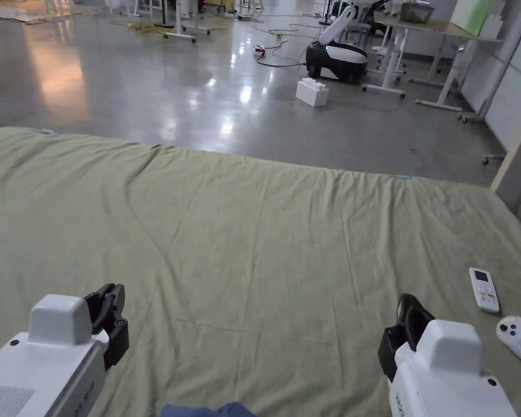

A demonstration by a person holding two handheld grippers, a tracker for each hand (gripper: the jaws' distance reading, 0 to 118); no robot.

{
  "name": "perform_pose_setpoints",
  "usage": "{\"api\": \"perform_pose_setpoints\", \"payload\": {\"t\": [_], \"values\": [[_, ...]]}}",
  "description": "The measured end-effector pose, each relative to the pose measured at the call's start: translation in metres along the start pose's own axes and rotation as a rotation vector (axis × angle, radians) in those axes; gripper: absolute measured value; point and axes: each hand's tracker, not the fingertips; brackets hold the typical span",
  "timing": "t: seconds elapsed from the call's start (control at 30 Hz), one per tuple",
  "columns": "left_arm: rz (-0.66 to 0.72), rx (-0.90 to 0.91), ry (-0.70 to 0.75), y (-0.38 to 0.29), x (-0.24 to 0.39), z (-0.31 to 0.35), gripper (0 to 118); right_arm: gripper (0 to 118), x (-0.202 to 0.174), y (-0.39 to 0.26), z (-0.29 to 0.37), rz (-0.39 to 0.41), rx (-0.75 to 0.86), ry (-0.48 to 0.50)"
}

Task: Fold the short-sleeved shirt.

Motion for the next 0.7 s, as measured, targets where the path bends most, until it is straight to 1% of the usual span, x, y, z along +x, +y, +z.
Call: {"api": "perform_pose_setpoints", "payload": {"t": [0.07, 0.13, 0.2, 0.27, 0.33, 0.4, 0.43, 0.5, 0.57, 0.6, 0.67, 0.7], "values": [[0.001, -0.036, 0.016, -0.005, -0.006, -0.002, 7, 1, -0.007, -0.01, 0.01, -0.017, -0.071, 0.054], [0.025, -0.065, 0.018, -0.013, -0.014, 0.0, 7, 1, -0.023, -0.027, 0.024, 0.004, -0.138, 0.115], [0.043, -0.104, 0.021, -0.021, -0.02, 0.001, 7, 1, -0.042, -0.047, 0.038, 0.01, -0.214, 0.196], [0.051, -0.142, 0.011, -0.03, -0.026, 0.004, 7, 1, -0.068, -0.072, 0.051, 0.048, -0.283, 0.277], [0.059, -0.181, 0.011, -0.037, -0.029, 0.006, 7, 1, -0.09, -0.094, 0.059, 0.08, -0.336, 0.321], [0.077, -0.214, -0.004, -0.044, -0.032, 0.007, 7, 1, -0.109, -0.113, 0.062, 0.09, -0.369, 0.355], [0.09, -0.238, -0.008, -0.049, -0.033, 0.008, 7, 1, -0.118, -0.121, 0.063, 0.104, -0.366, 0.352], [0.125, -0.291, -0.036, -0.057, -0.034, 0.007, 7, 1, -0.132, -0.136, 0.062, 0.163, -0.364, 0.337], [0.154, -0.36, -0.072, -0.065, -0.035, 0.004, 7, 1, -0.14, -0.151, 0.056, 0.185, -0.374, 0.314], [0.16, -0.393, -0.092, -0.069, -0.036, 0.001, 7, 1, -0.14, -0.158, 0.052, 0.181, -0.402, 0.307], [0.18, -0.461, -0.132, -0.079, -0.037, -0.003, 10, 1, -0.136, -0.172, 0.047, 0.195, -0.416, 0.214], [0.19, -0.49, -0.15, -0.083, -0.038, -0.005, 14, 1, -0.133, -0.177, 0.045, 0.199, -0.424, 0.188]]}}
